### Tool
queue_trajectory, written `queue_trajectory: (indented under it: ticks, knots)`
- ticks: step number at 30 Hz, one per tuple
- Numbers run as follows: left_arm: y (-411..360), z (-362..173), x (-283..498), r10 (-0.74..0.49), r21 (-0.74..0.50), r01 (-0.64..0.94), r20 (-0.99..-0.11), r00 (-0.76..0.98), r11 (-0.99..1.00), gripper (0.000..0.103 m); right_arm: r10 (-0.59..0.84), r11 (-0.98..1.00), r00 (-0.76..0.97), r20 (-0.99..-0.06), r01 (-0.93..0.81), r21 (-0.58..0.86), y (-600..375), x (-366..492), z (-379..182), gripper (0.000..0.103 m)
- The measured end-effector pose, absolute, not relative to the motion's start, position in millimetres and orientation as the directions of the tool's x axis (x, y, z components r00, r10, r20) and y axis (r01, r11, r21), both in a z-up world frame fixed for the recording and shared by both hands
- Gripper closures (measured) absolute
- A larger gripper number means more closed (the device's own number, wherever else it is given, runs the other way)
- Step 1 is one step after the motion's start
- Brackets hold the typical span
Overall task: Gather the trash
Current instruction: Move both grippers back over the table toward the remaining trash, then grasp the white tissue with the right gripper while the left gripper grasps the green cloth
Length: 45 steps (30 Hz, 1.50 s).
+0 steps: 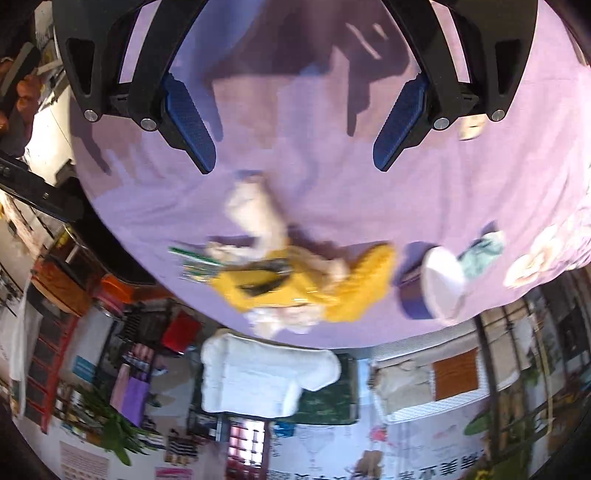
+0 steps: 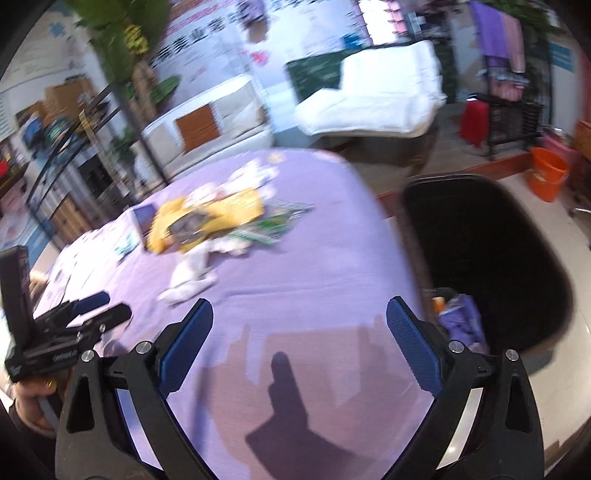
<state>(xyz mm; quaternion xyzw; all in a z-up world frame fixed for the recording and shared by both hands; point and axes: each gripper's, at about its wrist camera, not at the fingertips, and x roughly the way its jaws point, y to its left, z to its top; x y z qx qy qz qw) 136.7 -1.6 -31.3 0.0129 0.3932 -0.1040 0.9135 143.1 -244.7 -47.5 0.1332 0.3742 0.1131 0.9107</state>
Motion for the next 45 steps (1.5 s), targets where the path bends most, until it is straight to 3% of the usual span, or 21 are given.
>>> queue_trajectory:
  ticks: [9,18,27,30,33,35,37,45]
  knots:
    - [93,-37,160,-0.061,-0.025,0.065,-0.757,0.65,0.998,0.017,0.427,0.904,0.561,-0.71,-0.297,0.309,-159,185,-46,0.011]
    - [151,-49,213,0.002,0.0,-0.003,-0.798,0.602,1.0,0.025,0.417,0.899,0.461,-0.784,-0.339,0.278,-108,235,-70,0.031]
    - [178,-55,276,0.015,-0.011,-0.041,-0.811,0.584,0.999,0.033,0.395,0.902,0.412,-0.822,-0.346,0.26,-95,251,-81,0.059]
    - [181,-60,295,0.011,-0.022,-0.052,-0.825,0.565,0.998,0.04,0.4,0.899,0.401,-0.824,-0.346,0.268,-96,251,-81,0.068]
    - [179,-64,304,0.036,0.001,-0.061,-0.821,0.57,0.998,0.054,0.395,0.9,0.409,-0.823,-0.35,0.259,-95,248,-78,0.072]
    - [178,-62,304,0.036,0.001,-0.062,-0.817,0.576,0.998,0.082,0.395,0.901,0.416,-0.819,-0.352,0.255,-95,245,-76,0.073]
    - [176,-60,300,0.023,-0.013,-0.058,-0.815,0.578,0.998,0.09,0.405,0.898,0.418,-0.813,-0.348,0.269,-95,242,-75,0.074]
    - [175,-44,249,0.01,-0.074,-0.106,-0.776,0.631,0.992,0.095,0.449,0.886,0.438,-0.779,-0.334,0.322,-105,220,-67,0.075]
